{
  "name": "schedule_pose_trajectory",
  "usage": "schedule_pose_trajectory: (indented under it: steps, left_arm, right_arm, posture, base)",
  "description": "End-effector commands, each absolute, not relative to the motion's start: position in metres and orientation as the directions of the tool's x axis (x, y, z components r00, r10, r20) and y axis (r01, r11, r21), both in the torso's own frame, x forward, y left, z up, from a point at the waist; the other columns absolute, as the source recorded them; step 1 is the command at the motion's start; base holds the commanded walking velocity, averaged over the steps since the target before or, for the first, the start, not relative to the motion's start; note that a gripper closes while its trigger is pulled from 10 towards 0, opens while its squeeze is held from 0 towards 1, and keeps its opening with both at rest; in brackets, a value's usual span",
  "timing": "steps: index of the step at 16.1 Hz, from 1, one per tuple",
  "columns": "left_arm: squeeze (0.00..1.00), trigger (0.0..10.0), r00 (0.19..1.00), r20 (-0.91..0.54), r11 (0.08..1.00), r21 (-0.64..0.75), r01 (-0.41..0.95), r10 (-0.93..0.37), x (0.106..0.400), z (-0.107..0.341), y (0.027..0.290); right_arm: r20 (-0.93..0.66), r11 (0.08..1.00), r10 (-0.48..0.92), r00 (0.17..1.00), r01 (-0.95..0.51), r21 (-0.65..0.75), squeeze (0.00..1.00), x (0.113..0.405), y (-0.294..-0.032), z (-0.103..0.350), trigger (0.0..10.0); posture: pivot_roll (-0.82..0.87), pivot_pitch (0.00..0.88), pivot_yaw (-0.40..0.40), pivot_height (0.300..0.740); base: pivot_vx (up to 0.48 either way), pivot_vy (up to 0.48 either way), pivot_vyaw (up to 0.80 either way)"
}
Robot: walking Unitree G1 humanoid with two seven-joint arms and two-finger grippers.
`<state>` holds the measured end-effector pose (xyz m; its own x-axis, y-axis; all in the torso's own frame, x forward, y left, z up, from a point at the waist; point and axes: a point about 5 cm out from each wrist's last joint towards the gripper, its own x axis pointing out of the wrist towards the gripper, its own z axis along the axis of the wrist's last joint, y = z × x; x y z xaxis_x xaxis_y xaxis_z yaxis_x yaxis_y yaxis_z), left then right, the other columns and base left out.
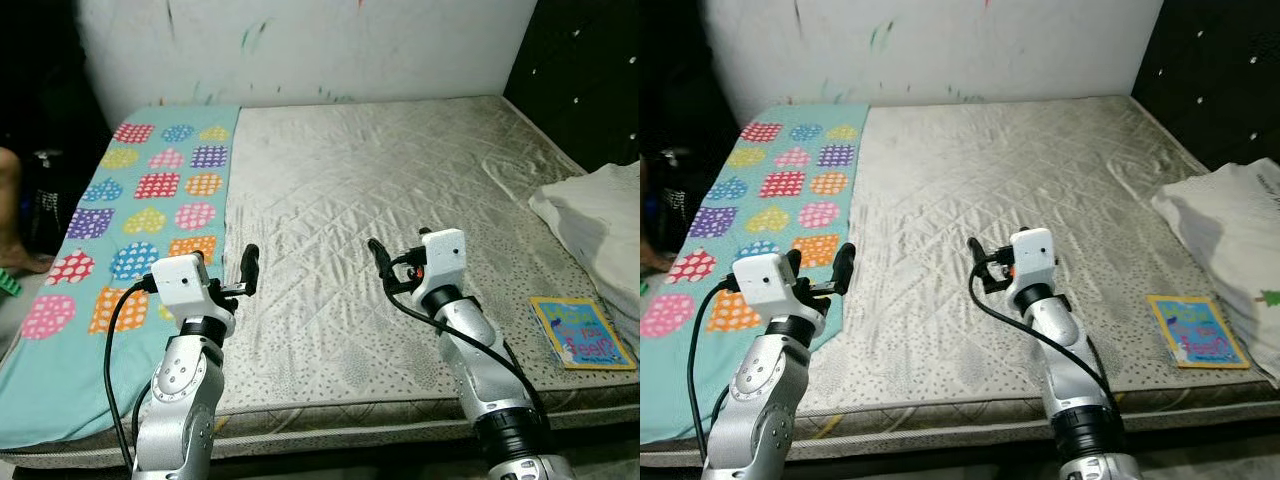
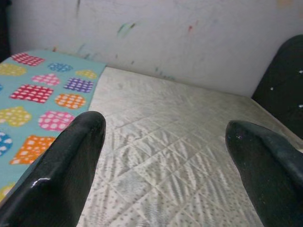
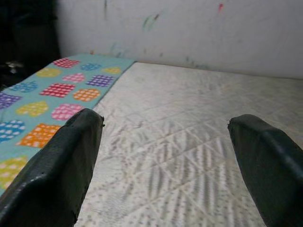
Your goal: Clean up the room
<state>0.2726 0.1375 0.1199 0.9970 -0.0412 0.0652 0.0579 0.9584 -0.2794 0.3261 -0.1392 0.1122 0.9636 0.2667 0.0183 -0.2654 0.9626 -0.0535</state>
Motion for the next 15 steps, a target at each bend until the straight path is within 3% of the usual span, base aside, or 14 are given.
schedule_pose_trajectory:
  steps: [1, 9, 15]
  left_arm:
    - [0.0, 10.0, 0.997, 0.067, 0.951, -0.303, 0.056, -0.037, 0.2727, 0.1218, 0.1345]
    - [0.0, 10.0, 0.997, 0.066, 0.952, -0.301, 0.062, -0.044, 0.2733, 0.1217, 0.1345]
    - [0.0, 10.0, 0.997, 0.068, 0.953, -0.298, 0.057, -0.038, 0.2735, 0.1223, 0.1359]
  right_arm:
    - [0.023, 0.964, 0.261, 0.965, -0.26, -0.049, 0.0, 0.3253, -0.1393, 0.1129, 10.0]
    - [0.023, 0.964, 0.261, 0.965, -0.26, -0.048, 0.0, 0.3252, -0.1387, 0.1129, 10.0]
    - [0.029, 0.961, 0.273, 0.962, -0.271, -0.063, 0.0, 0.3249, -0.1367, 0.1132, 10.0]
  posture:
    - [-0.14, 0.0, 0.033, 0.74]
    - [-0.14, 0.0, 0.037, 0.74]
    - [-0.14, 0.0, 0.039, 0.74]
  base:
    - [0.0, 0.48, 0.0]
    - [0.0, 0.465, 0.0]
    - [0.0, 0.046, 0.13]
